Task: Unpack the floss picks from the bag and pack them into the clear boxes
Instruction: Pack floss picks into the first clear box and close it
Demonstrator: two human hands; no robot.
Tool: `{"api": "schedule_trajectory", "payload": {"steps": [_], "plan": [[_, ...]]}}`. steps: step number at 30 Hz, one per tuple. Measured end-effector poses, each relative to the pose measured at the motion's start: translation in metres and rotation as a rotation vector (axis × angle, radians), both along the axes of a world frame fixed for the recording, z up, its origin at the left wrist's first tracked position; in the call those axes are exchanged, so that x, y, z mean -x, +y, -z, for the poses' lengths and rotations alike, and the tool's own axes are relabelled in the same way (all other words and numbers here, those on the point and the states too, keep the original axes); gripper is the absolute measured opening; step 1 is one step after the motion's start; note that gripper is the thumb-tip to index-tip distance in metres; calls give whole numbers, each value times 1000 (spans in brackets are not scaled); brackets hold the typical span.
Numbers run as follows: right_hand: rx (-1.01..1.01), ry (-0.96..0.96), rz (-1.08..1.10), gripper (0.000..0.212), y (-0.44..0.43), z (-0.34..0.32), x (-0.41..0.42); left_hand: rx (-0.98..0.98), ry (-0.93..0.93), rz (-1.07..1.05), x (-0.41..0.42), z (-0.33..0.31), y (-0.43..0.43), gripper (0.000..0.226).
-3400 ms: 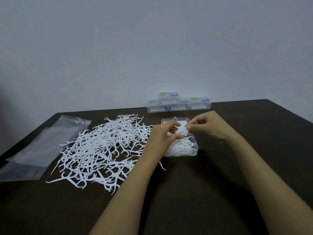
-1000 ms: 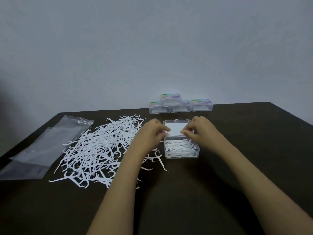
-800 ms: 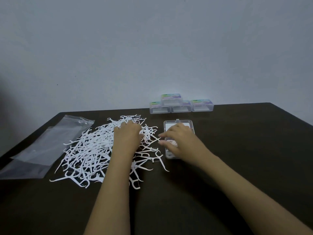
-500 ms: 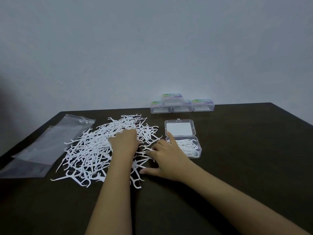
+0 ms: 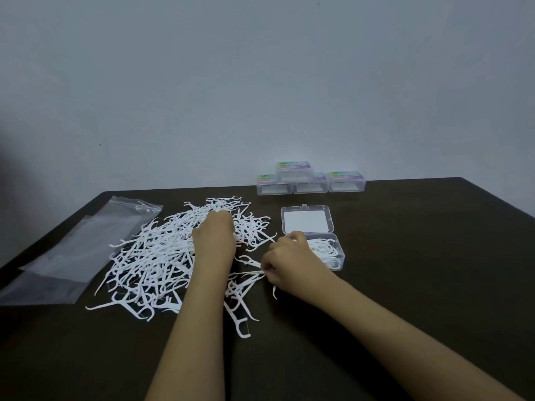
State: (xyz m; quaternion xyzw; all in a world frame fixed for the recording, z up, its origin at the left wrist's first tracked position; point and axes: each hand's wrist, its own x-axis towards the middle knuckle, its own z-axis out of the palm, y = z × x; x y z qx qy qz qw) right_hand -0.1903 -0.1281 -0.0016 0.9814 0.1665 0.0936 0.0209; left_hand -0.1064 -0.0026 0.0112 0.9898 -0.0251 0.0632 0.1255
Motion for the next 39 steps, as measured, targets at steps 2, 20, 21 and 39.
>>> {"api": "schedule_trajectory", "payload": {"steps": [2,20,21,39], "plan": [[-2,1,1,28,0,1,-1,13,-47,-6,2,-1,0,21],[-565,-17,99,16,-63,-38,4,166,-297,64,11,-5,-1,14],[-566,-19,123,17,-70,-39,4,237,-283,80,12,-6,-1,14],[-677,26,210,16,-94,-38,0,1096,-172,245,30,-19,-26,10]]}}
